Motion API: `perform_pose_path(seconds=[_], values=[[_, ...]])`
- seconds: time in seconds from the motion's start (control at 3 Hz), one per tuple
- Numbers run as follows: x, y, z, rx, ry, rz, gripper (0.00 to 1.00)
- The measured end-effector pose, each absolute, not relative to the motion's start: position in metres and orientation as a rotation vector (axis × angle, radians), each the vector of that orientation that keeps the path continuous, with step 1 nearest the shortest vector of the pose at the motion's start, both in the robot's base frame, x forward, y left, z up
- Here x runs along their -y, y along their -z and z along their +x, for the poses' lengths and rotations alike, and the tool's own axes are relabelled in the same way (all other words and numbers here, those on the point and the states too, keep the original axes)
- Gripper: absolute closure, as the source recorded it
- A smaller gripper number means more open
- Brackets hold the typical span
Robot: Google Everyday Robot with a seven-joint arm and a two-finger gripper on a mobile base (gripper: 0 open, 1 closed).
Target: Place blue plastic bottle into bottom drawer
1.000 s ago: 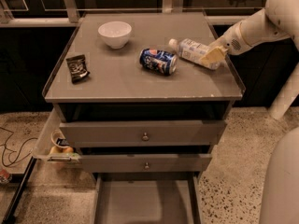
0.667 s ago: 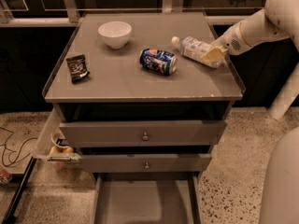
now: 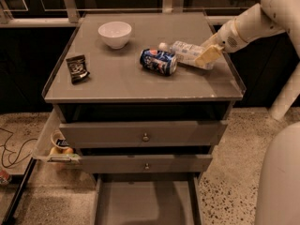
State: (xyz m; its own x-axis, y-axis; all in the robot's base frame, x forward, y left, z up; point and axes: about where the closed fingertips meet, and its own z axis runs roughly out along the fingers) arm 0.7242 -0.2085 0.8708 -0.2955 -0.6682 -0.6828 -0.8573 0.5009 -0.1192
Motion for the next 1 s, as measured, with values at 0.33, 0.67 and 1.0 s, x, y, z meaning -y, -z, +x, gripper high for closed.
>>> perform_pose_path(seconds=[0.33, 0.67, 1.0], values=[[0.201, -0.89, 0.711, -2.01, -0.362, -1.281, 1.0], [0.198, -0.91, 0.694, -1.963, -0.363, -1.309, 1.0], [0.214, -0.927, 0.673, -1.951, -0.32, -1.292, 1.0]])
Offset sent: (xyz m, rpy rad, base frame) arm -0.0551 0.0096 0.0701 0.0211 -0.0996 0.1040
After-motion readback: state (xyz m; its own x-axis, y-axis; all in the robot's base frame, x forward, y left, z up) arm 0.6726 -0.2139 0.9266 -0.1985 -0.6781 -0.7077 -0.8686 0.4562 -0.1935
